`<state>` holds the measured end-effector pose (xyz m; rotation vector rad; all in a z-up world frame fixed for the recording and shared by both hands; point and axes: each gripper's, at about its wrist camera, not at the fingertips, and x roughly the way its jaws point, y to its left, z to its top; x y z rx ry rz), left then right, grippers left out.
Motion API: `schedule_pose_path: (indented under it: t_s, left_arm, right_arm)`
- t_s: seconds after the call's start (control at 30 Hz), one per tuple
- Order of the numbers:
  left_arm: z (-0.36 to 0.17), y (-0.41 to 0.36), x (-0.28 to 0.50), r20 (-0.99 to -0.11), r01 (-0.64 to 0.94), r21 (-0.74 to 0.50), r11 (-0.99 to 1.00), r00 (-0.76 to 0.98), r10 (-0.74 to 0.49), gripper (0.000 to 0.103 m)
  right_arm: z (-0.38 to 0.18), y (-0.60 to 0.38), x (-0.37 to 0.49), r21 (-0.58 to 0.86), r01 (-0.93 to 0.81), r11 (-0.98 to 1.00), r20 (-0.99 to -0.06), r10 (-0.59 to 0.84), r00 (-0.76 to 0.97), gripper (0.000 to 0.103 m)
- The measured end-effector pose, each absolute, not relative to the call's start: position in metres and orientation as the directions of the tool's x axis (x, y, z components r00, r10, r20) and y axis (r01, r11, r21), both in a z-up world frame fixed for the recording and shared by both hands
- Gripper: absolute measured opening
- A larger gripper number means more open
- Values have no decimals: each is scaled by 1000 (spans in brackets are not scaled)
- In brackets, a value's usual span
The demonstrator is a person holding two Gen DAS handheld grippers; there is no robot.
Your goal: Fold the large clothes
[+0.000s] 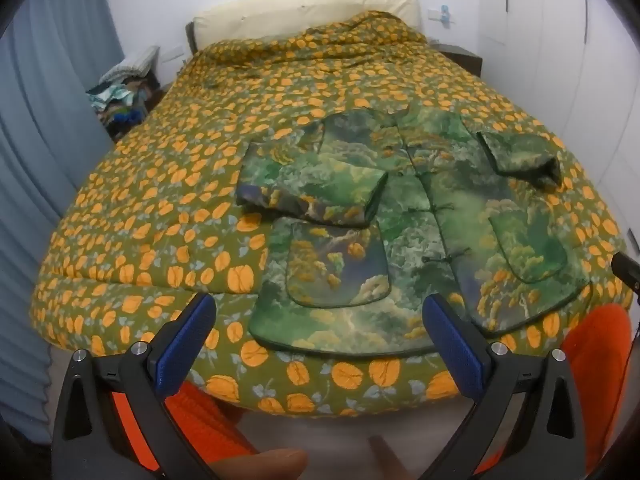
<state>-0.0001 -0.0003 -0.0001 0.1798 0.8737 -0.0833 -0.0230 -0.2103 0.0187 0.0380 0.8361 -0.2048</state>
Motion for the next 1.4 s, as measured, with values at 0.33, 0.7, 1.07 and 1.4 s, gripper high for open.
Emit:
schedule_pose_path:
  t_s: [0.33,0.7,1.07,1.4]
  left_arm:
    - [1,3,-1,-768,145,117,982,641,-3,103]
    - [3,8,-3,-775,146,122,982,633,2,103]
    - [6,21,1,-758,166,71,984,650,-55,103]
    - [12,5,1,-718,240,36,970,681,-142,103]
  right_arm:
    - [16,-211,-22,-42,196,980,-747,-161,645,103]
    - [15,-210,-22,-43,197,980,-749,-162,643,103]
    - [18,-209,-23,-45,209,977,-736,-174,654,103]
    - [20,-219,-23,-16,220,975,-729,-162,665,103]
